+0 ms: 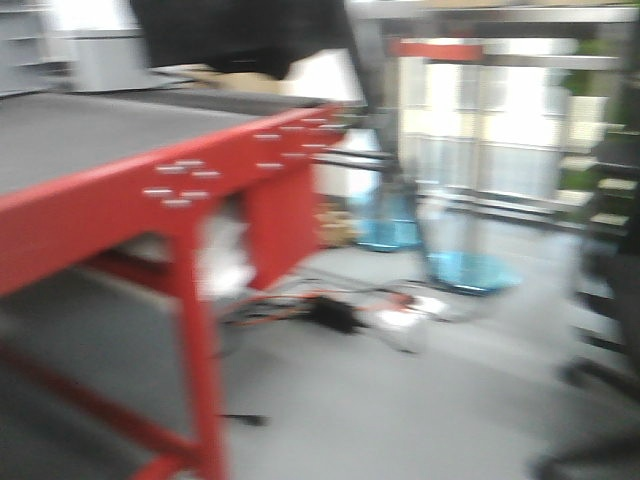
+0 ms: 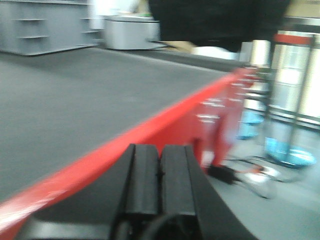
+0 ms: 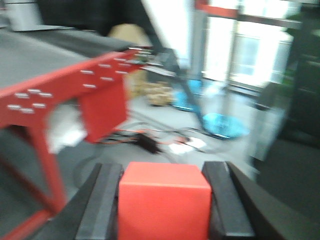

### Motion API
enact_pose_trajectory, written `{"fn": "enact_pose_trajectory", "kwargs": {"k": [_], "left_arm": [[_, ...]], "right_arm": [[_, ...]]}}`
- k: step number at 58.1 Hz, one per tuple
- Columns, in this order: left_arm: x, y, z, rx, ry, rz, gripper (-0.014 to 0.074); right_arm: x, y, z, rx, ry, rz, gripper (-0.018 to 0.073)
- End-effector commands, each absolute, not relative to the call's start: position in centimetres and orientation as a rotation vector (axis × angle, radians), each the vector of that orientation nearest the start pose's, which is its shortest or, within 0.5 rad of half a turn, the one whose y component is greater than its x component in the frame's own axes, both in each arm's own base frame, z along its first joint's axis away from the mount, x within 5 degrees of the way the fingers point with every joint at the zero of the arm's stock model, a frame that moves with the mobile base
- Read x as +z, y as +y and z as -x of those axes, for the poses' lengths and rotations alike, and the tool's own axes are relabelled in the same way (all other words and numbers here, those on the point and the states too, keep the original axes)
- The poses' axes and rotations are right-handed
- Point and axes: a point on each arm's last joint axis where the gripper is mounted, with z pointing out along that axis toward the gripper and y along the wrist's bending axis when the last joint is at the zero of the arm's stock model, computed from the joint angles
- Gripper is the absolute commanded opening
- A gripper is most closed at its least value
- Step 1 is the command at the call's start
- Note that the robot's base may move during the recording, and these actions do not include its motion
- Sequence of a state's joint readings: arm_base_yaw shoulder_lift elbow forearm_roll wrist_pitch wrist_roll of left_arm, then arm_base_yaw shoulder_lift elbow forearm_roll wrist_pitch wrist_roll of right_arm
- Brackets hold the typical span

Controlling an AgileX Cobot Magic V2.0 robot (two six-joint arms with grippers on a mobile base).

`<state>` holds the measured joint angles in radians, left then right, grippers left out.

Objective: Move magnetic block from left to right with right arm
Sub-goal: 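Turn the base toward the second grey table holding the cube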

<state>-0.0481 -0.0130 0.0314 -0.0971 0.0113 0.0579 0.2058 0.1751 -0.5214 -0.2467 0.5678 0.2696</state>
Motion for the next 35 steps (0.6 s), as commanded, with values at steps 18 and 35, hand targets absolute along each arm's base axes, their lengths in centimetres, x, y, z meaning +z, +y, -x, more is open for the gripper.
{"fn": "enact_pose_trajectory", "kwargs": {"k": [18, 35], "left_arm": [[20.79, -0.20, -5.54, -0.075, 1.423, 0.007, -0.0126], [20.79, -0.20, -5.54, -0.075, 1.423, 0.007, -0.0126]], "right_arm": [[33.95, -0.32, -3.93, 0.080, 1.596, 0.046, 0.0198], [33.95, -0.32, -3.93, 0.080, 1.596, 0.046, 0.0198]]}}
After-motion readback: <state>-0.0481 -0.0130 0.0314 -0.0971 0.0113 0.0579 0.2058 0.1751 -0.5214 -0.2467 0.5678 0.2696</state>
